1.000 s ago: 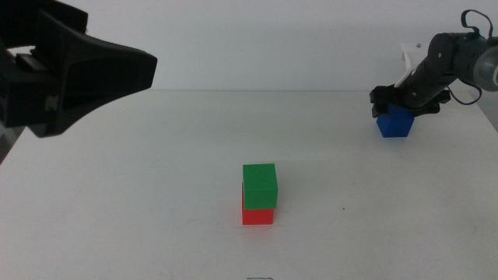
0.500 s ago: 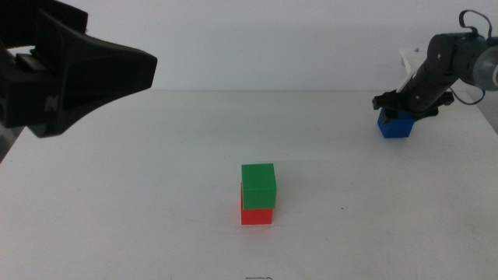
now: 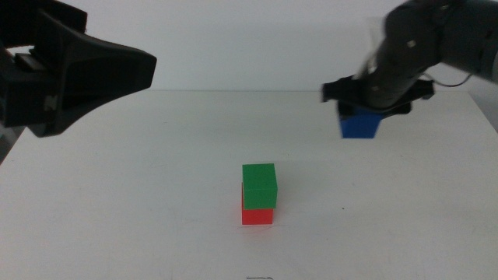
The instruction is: Stack red cubes first, then green, then blue cubes in a specific spot.
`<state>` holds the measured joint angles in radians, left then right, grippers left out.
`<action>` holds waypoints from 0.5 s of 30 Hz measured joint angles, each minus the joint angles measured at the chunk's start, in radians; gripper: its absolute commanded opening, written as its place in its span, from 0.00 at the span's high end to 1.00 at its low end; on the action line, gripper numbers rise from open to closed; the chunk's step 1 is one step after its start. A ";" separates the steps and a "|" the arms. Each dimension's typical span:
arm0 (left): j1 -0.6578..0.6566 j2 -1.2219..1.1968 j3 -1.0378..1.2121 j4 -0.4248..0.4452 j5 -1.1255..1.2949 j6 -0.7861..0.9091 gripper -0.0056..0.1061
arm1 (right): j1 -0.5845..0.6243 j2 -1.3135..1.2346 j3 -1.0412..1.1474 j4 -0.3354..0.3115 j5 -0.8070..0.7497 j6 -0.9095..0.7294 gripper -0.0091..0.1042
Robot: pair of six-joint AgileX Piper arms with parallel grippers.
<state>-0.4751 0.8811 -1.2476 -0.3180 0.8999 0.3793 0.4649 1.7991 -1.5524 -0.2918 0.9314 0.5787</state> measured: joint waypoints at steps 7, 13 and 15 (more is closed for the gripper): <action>0.000 0.000 0.000 0.000 0.000 0.000 0.12 | 0.279 -0.016 -0.007 -0.091 0.045 0.286 0.93; 0.000 0.000 0.000 0.000 0.000 0.000 0.12 | 0.375 0.018 -0.053 -0.099 0.054 0.381 0.93; 0.000 0.000 0.000 0.000 0.000 0.000 0.12 | 0.395 0.039 -0.077 -0.099 0.061 0.401 0.93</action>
<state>-0.4751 0.8811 -1.2476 -0.3180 0.8999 0.3793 0.8597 1.8378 -1.6292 -0.3912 0.9927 0.9793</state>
